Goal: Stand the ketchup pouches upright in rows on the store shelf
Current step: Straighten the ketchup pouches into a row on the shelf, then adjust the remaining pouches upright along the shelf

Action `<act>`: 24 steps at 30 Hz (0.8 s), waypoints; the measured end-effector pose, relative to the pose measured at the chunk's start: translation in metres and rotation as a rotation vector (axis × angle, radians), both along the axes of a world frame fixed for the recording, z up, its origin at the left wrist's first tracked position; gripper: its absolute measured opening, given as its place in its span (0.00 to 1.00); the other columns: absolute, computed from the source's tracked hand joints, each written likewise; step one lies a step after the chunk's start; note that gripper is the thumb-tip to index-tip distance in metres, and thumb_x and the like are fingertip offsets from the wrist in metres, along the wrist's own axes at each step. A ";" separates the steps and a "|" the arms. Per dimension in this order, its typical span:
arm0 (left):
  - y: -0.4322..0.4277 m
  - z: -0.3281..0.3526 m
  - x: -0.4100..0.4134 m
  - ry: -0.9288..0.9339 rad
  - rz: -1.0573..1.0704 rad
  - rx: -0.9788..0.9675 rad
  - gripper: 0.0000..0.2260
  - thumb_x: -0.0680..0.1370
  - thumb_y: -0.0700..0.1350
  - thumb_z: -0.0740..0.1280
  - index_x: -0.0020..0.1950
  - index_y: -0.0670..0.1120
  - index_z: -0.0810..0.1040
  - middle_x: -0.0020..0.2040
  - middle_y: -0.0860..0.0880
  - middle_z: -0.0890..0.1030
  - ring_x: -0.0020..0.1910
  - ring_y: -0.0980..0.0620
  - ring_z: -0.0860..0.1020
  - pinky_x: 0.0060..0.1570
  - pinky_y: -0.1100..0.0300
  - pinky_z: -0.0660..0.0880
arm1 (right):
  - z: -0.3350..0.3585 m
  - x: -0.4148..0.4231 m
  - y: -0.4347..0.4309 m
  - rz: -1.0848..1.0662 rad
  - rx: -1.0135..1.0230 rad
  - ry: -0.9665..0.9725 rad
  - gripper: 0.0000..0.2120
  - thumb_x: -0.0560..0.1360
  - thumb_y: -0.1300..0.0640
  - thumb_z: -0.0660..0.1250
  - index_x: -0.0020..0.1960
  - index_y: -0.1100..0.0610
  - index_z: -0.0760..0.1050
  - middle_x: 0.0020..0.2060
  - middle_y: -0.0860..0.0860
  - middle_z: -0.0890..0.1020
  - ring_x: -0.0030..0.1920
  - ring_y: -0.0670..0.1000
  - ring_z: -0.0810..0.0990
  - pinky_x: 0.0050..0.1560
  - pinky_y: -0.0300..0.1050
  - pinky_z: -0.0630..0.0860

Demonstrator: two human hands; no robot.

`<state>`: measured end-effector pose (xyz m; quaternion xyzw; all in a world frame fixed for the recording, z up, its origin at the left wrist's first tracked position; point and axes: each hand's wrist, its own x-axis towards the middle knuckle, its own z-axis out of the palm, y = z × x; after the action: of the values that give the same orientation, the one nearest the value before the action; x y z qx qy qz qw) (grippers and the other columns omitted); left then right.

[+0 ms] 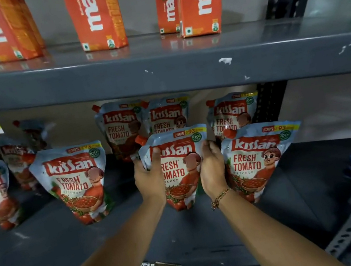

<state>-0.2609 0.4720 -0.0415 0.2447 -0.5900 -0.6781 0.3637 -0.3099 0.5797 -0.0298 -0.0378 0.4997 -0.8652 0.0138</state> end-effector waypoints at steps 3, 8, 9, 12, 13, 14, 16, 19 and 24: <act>-0.002 -0.002 0.009 -0.015 -0.019 -0.046 0.12 0.75 0.58 0.64 0.39 0.51 0.74 0.35 0.54 0.80 0.34 0.59 0.81 0.33 0.65 0.76 | -0.003 0.012 -0.001 -0.066 0.092 0.004 0.10 0.79 0.54 0.55 0.46 0.51 0.75 0.42 0.47 0.83 0.43 0.45 0.83 0.41 0.40 0.80; -0.018 -0.015 0.042 0.014 0.191 -0.115 0.19 0.82 0.51 0.52 0.56 0.38 0.75 0.52 0.45 0.79 0.53 0.50 0.76 0.51 0.63 0.71 | -0.040 0.050 -0.006 -0.490 0.679 0.009 0.13 0.79 0.54 0.54 0.38 0.59 0.67 0.42 0.63 0.76 0.47 0.62 0.76 0.50 0.59 0.73; -0.029 -0.018 0.051 0.022 0.303 -0.141 0.18 0.82 0.48 0.52 0.55 0.36 0.74 0.51 0.42 0.77 0.52 0.46 0.75 0.53 0.57 0.71 | -0.048 0.065 -0.014 -0.494 0.711 0.060 0.13 0.79 0.55 0.55 0.37 0.59 0.66 0.40 0.62 0.75 0.47 0.62 0.75 0.50 0.59 0.72; -0.062 -0.024 0.070 -0.099 0.497 -0.086 0.18 0.81 0.48 0.55 0.60 0.34 0.71 0.59 0.40 0.74 0.61 0.39 0.72 0.65 0.45 0.65 | -0.056 0.102 -0.048 -0.197 0.692 0.322 0.15 0.78 0.48 0.54 0.39 0.57 0.69 0.38 0.52 0.76 0.43 0.53 0.74 0.47 0.52 0.72; -0.074 -0.023 0.074 -0.170 0.522 -0.027 0.20 0.81 0.50 0.56 0.63 0.35 0.69 0.64 0.39 0.70 0.65 0.38 0.68 0.68 0.43 0.62 | -0.051 0.107 -0.063 -0.083 0.691 0.361 0.19 0.77 0.43 0.52 0.38 0.56 0.69 0.35 0.49 0.76 0.39 0.49 0.75 0.44 0.47 0.72; -0.090 -0.021 0.079 -0.210 0.535 0.010 0.22 0.80 0.52 0.57 0.66 0.37 0.66 0.67 0.39 0.67 0.68 0.38 0.65 0.70 0.42 0.59 | -0.043 0.108 -0.082 0.008 0.690 0.373 0.21 0.77 0.41 0.51 0.37 0.54 0.69 0.32 0.47 0.75 0.36 0.44 0.75 0.41 0.43 0.72; -0.115 -0.015 0.085 -0.220 0.521 0.004 0.26 0.79 0.54 0.59 0.71 0.40 0.62 0.71 0.42 0.62 0.71 0.40 0.62 0.72 0.42 0.56 | -0.029 0.100 -0.116 0.155 0.658 0.304 0.17 0.78 0.43 0.53 0.43 0.53 0.73 0.38 0.46 0.80 0.40 0.40 0.77 0.45 0.39 0.73; -0.157 -0.003 0.088 -0.118 0.356 -0.026 0.26 0.78 0.56 0.60 0.71 0.42 0.65 0.64 0.42 0.72 0.61 0.51 0.74 0.61 0.54 0.73 | -0.007 0.083 -0.162 0.269 0.571 0.227 0.14 0.79 0.51 0.56 0.59 0.56 0.73 0.56 0.54 0.80 0.56 0.51 0.77 0.61 0.50 0.73; -0.207 0.012 0.087 -0.027 0.125 -0.102 0.16 0.77 0.55 0.63 0.36 0.46 0.65 0.34 0.48 0.70 0.36 0.53 0.72 0.40 0.55 0.71 | 0.003 0.070 -0.188 0.253 0.295 0.103 0.12 0.79 0.60 0.58 0.43 0.53 0.79 0.45 0.50 0.83 0.44 0.46 0.81 0.50 0.45 0.75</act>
<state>-0.1742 0.2654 -0.0300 0.2712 -0.6124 -0.6196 0.4092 -0.2402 0.3918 -0.0267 -0.1418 0.6126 -0.7708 0.1021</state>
